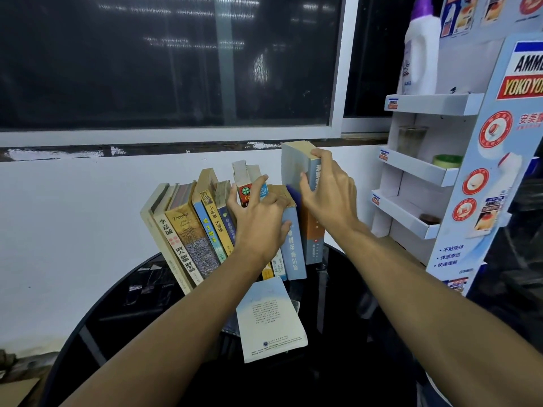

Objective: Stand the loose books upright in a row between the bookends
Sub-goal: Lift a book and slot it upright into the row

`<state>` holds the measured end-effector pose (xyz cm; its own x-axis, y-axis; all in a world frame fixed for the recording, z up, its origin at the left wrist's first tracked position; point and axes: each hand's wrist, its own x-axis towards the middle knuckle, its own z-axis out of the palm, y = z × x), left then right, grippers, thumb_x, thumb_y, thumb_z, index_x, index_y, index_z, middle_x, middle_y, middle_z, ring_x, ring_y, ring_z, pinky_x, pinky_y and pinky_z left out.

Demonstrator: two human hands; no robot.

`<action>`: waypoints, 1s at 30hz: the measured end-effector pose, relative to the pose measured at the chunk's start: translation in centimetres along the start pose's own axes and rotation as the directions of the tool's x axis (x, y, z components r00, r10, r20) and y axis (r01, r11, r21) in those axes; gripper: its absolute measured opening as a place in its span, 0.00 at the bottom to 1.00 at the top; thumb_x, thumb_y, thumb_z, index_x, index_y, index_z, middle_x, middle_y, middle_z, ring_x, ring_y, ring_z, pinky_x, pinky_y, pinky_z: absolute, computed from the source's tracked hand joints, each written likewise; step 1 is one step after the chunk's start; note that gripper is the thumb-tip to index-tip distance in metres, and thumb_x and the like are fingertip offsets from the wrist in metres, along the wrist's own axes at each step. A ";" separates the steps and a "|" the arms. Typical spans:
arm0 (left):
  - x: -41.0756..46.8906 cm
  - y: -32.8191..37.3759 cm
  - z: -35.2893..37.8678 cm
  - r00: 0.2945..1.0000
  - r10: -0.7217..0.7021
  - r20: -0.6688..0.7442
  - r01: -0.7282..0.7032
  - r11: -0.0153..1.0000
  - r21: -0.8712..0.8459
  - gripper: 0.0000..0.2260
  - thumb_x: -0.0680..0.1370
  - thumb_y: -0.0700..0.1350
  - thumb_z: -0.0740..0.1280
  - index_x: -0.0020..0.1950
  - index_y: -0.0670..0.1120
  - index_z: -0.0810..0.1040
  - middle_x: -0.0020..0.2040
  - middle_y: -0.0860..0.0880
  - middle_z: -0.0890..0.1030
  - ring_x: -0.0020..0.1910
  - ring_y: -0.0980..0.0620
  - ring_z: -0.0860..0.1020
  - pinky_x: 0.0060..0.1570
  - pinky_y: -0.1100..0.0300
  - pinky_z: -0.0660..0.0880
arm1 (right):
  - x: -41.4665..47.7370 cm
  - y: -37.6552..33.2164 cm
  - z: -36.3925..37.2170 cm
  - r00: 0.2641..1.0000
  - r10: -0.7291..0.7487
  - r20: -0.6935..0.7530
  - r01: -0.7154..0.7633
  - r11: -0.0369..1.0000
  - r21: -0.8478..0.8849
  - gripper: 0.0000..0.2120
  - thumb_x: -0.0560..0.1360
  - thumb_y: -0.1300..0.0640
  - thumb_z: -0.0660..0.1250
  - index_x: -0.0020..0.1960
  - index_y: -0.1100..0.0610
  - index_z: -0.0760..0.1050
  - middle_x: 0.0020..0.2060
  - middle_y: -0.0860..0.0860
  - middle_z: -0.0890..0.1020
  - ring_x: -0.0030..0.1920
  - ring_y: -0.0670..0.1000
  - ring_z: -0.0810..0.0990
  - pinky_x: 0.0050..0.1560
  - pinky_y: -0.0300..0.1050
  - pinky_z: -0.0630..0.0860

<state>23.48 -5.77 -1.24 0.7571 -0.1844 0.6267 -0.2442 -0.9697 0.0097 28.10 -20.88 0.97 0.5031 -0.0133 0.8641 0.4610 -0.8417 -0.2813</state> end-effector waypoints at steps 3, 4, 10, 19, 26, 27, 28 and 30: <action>0.0 0.0 -0.1 1.000 0.004 0.008 -0.004 1.000 -0.004 0.18 0.79 0.55 0.68 0.69 0.56 0.77 0.70 0.56 0.76 0.81 0.49 0.49 0.70 0.33 0.45 | 0.0 0.4 -0.1 1.000 0.017 0.016 -0.017 1.000 -0.002 0.24 0.78 0.48 0.68 0.69 0.56 0.66 0.59 0.58 0.81 0.52 0.59 0.83 0.45 0.48 0.81; 0.0 0.0 -0.1 1.000 0.006 0.011 -0.005 1.000 -0.007 0.18 0.79 0.55 0.68 0.69 0.56 0.77 0.70 0.56 0.76 0.81 0.49 0.49 0.70 0.33 0.45 | -0.1 0.6 -0.2 0.999 0.036 0.024 -0.036 0.999 0.000 0.24 0.78 0.48 0.68 0.69 0.56 0.66 0.59 0.58 0.81 0.53 0.58 0.83 0.44 0.45 0.79; 0.0 0.0 0.0 1.000 0.001 0.005 -0.001 1.000 -0.010 0.18 0.79 0.55 0.69 0.68 0.55 0.77 0.70 0.56 0.76 0.81 0.49 0.49 0.71 0.32 0.48 | -0.3 1.5 -0.5 0.990 0.102 0.102 -0.104 0.994 0.016 0.24 0.79 0.46 0.67 0.68 0.54 0.64 0.62 0.55 0.79 0.55 0.56 0.82 0.42 0.38 0.74; 0.1 0.0 0.0 1.000 0.009 0.016 -0.009 1.000 -0.005 0.19 0.78 0.55 0.69 0.69 0.55 0.76 0.69 0.56 0.77 0.81 0.49 0.49 0.71 0.31 0.48 | 0.6 2.1 -2.7 0.869 0.009 0.495 -0.126 0.971 0.205 0.42 0.73 0.46 0.75 0.76 0.44 0.51 0.72 0.51 0.68 0.66 0.52 0.72 0.56 0.47 0.79; 0.2 0.1 -0.2 1.000 0.008 0.027 -0.007 1.000 -0.026 0.19 0.78 0.54 0.69 0.69 0.55 0.76 0.70 0.56 0.76 0.81 0.49 0.49 0.72 0.31 0.47 | 1.8 3.1 -4.1 0.744 -0.011 0.668 -0.141 0.975 0.173 0.50 0.71 0.60 0.77 0.77 0.40 0.46 0.74 0.49 0.62 0.72 0.54 0.65 0.59 0.54 0.79; 0.2 0.1 -0.2 1.000 0.008 0.028 -0.008 1.000 -0.030 0.18 0.78 0.54 0.69 0.69 0.56 0.76 0.70 0.56 0.76 0.81 0.49 0.49 0.72 0.31 0.47 | 1.8 3.1 -4.0 0.748 -0.011 0.663 -0.134 0.977 0.168 0.49 0.71 0.60 0.77 0.77 0.41 0.47 0.74 0.49 0.62 0.72 0.54 0.65 0.59 0.54 0.79; 0.3 0.1 -0.2 1.000 0.009 0.028 -0.008 0.999 -0.034 0.18 0.78 0.54 0.69 0.68 0.56 0.77 0.70 0.56 0.76 0.81 0.49 0.49 0.71 0.31 0.47 | 1.8 3.0 -4.0 0.757 -0.018 0.653 -0.116 0.980 0.163 0.49 0.71 0.59 0.78 0.77 0.42 0.48 0.74 0.48 0.62 0.73 0.54 0.65 0.59 0.54 0.79; 0.4 0.2 -0.2 1.000 0.009 0.024 -0.008 0.999 -0.050 0.17 0.78 0.53 0.70 0.67 0.56 0.77 0.70 0.57 0.77 0.81 0.49 0.49 0.71 0.32 0.44 | 1.9 2.9 -4.1 0.790 -0.049 0.612 -0.043 0.990 0.135 0.48 0.70 0.57 0.79 0.78 0.44 0.51 0.75 0.45 0.58 0.73 0.55 0.64 0.60 0.54 0.79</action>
<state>23.58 -6.03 -0.84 0.7694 -0.1974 0.6076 -0.2802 -0.9590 0.0433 27.38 -25.50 3.47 0.8216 0.3613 0.4409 0.5336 -0.7596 -0.3718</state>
